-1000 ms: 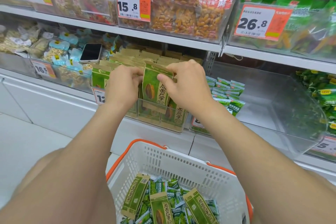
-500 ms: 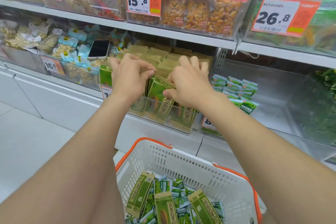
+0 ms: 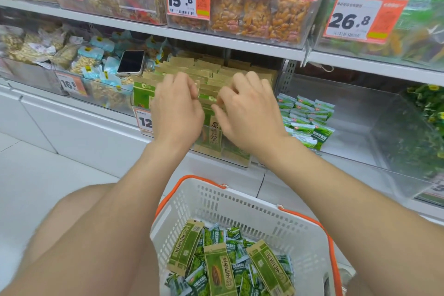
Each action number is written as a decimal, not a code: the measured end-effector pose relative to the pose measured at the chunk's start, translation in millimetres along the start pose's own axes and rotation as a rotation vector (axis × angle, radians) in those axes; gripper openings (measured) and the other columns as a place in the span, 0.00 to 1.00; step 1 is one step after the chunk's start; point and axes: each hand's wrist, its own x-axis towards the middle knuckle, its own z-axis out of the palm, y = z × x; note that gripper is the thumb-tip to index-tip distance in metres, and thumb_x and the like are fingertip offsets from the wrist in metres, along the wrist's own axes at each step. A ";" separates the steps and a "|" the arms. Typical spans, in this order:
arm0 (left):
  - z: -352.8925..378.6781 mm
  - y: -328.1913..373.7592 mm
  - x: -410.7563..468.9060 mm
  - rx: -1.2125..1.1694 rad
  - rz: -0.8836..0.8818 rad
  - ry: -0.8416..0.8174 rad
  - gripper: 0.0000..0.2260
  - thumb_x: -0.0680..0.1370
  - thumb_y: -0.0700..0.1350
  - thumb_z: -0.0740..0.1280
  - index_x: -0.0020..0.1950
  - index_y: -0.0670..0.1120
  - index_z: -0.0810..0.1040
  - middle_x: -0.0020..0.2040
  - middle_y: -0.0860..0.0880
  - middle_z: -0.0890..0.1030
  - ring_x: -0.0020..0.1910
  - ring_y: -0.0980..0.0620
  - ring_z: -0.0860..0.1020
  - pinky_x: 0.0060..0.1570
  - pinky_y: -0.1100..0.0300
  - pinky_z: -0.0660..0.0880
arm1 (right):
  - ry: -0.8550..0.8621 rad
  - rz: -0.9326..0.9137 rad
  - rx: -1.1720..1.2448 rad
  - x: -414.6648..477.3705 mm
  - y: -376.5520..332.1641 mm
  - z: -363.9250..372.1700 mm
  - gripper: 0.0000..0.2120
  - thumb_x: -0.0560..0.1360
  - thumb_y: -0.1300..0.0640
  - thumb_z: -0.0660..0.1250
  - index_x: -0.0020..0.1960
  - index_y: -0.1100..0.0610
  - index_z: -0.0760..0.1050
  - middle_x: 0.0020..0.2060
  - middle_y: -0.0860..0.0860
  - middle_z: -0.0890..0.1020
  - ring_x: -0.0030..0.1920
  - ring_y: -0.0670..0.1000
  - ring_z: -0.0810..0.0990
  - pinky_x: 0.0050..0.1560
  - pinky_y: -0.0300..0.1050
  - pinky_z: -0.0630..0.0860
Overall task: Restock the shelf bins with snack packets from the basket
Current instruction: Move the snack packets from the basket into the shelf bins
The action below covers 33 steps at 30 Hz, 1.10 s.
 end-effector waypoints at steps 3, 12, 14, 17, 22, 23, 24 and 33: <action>2.2 2.9 -18.1 0.050 0.020 -0.162 0.10 0.72 0.37 0.64 0.37 0.50 0.69 0.36 0.51 0.77 0.39 0.42 0.75 0.33 0.53 0.66 | -0.228 -0.076 0.127 -30.7 -2.4 -18.1 0.11 0.77 0.51 0.61 0.40 0.54 0.75 0.37 0.54 0.79 0.42 0.60 0.78 0.42 0.52 0.72; 79.1 5.9 -134.4 0.426 0.338 -1.131 0.06 0.78 0.44 0.68 0.54 0.49 0.78 0.53 0.46 0.79 0.53 0.42 0.80 0.44 0.52 0.74 | -1.234 -0.173 0.194 -165.0 -5.1 9.5 0.05 0.81 0.53 0.62 0.49 0.55 0.71 0.37 0.50 0.68 0.38 0.54 0.74 0.41 0.49 0.75; 107.8 -8.0 -164.0 0.456 0.345 -1.341 0.06 0.79 0.43 0.68 0.54 0.48 0.81 0.52 0.46 0.81 0.50 0.43 0.81 0.45 0.49 0.80 | -1.312 -0.177 0.193 -188.6 -9.2 21.4 0.03 0.81 0.55 0.63 0.50 0.53 0.71 0.38 0.49 0.68 0.41 0.55 0.77 0.43 0.50 0.78; 138.4 -29.6 -206.2 0.470 0.286 -1.583 0.07 0.78 0.37 0.64 0.46 0.41 0.82 0.41 0.45 0.81 0.38 0.45 0.79 0.42 0.48 0.79 | -1.382 -0.176 0.193 -217.7 -12.4 38.3 0.04 0.81 0.59 0.63 0.47 0.54 0.73 0.40 0.48 0.72 0.38 0.53 0.78 0.37 0.48 0.77; 155.9 -58.6 -261.2 0.569 0.286 -1.806 0.26 0.81 0.32 0.63 0.78 0.47 0.70 0.72 0.41 0.72 0.60 0.41 0.79 0.50 0.51 0.76 | -1.446 -0.176 0.175 -241.2 -12.3 54.8 0.04 0.80 0.63 0.64 0.49 0.56 0.76 0.46 0.52 0.77 0.39 0.53 0.78 0.33 0.47 0.73; 156.9 -60.2 -269.1 0.597 0.307 -1.842 0.31 0.81 0.32 0.62 0.83 0.50 0.62 0.79 0.41 0.64 0.63 0.41 0.78 0.51 0.51 0.77 | -1.453 -0.185 0.183 -240.8 -12.9 56.2 0.04 0.80 0.64 0.64 0.49 0.56 0.75 0.45 0.53 0.77 0.39 0.53 0.77 0.32 0.47 0.72; 158.9 -61.5 -276.0 0.619 0.319 -1.871 0.35 0.82 0.31 0.62 0.85 0.54 0.56 0.83 0.42 0.55 0.62 0.40 0.79 0.52 0.50 0.78 | -1.456 -0.195 0.197 -239.5 -13.4 57.9 0.05 0.80 0.64 0.64 0.49 0.56 0.75 0.43 0.52 0.76 0.38 0.52 0.77 0.31 0.46 0.71; 172.2 -78.1 -288.3 0.560 0.287 -1.782 0.25 0.81 0.31 0.65 0.76 0.45 0.68 0.75 0.42 0.70 0.58 0.40 0.81 0.59 0.45 0.80 | -1.327 -0.207 0.273 -211.6 -14.2 67.3 0.03 0.80 0.61 0.65 0.52 0.54 0.77 0.38 0.49 0.71 0.33 0.48 0.69 0.34 0.47 0.68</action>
